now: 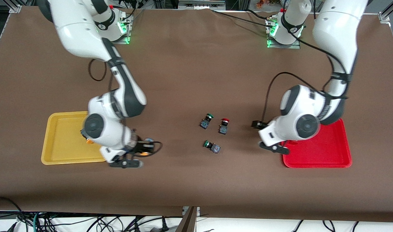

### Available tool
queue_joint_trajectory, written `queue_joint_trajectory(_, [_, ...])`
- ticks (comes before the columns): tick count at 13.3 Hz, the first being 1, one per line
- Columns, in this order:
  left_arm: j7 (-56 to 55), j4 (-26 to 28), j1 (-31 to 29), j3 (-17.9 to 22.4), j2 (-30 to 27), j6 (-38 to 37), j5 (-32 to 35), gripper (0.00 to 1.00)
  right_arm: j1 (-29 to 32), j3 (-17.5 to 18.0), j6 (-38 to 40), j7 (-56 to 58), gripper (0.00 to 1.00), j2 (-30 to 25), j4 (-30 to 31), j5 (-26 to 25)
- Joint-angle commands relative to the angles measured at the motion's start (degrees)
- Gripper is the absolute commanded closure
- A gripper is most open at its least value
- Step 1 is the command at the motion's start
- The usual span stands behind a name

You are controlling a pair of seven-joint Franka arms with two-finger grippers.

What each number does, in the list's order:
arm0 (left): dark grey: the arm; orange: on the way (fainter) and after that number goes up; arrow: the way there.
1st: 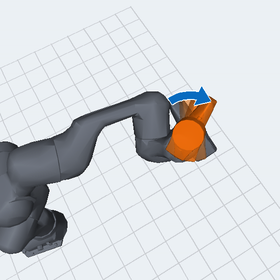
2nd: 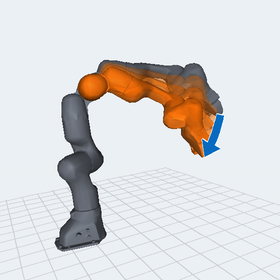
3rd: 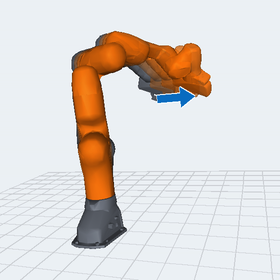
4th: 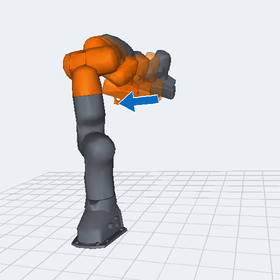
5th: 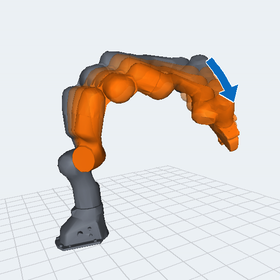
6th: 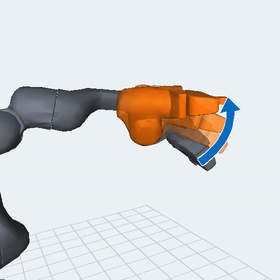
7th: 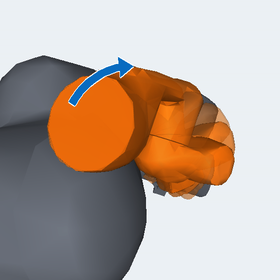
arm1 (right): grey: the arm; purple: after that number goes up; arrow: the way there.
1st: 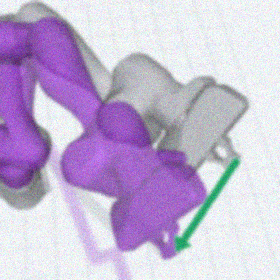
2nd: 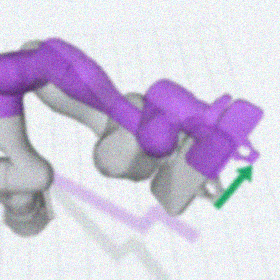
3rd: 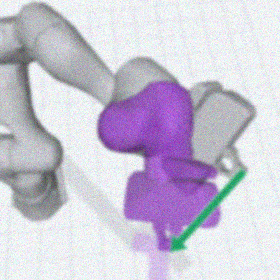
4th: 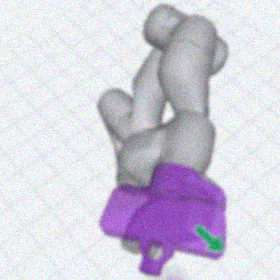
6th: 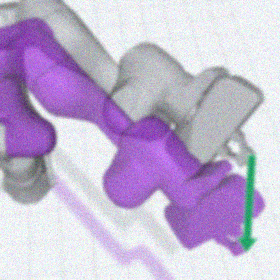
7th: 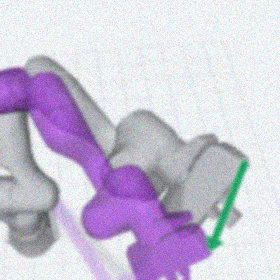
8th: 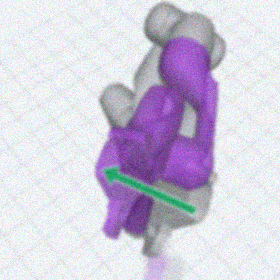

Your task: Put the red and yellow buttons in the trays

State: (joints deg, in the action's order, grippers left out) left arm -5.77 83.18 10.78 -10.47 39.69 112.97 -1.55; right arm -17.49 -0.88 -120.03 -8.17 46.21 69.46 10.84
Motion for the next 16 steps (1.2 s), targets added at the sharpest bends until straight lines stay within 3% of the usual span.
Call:
queue_joint_trajectory(1, [-10.43,-1.00,7.39,0.98,4.86,8.11,-0.74,0.00,6.74,0.79,-0.91,15.76,1.00,-10.76,17.87,1.11])
queue_joint_trajectory(4, [-21.28,-0.91,12.94,1.68,8.64,17.43,-0.12,0.00,13.69,0.79,-3.10,28.70,1.00,-12.72,26.67,4.44])
queue_joint_trajectory(7, [-21.03,-0.82,15.14,3.70,9.35,18.60,3.45,0.00,15.29,0.79,-8.62,32.25,0.96,-12.11,31.95,7.87])
queue_joint_trajectory(9, [-21.38,-0.65,15.23,3.62,9.36,18.77,7.69,0.00,15.29,0.79,-10.14,31.90,0.12,-11.58,33.29,8.40])
queue_joint_trajectory(10, [-20.95,0.05,15.15,3.62,9.18,18.69,7.79,0.00,15.29,0.79,-9.62,31.38,0.01,-11.66,32.85,8.58])
queue_joint_trajectory(13, [-21.47,0.49,16.20,3.70,9.00,17.98,7.70,0.49,15.20,1.05,-6.02,29.28,0.01,-13.42,30.57,8.58])
queue_joint_trajectory(14, [-21.30,0.84,15.94,3.71,8.74,17.98,7.79,0.61,14.94,1.31,-3.66,26.13,0.00,-14.64,29.17,8.49])
queue_joint_trajectory(16, [-21.47,0.85,15.76,3.62,8.56,17.29,7.70,0.66,12.41,1.23,2.14,18.58,0.00,-16.93,25.75,7.44])
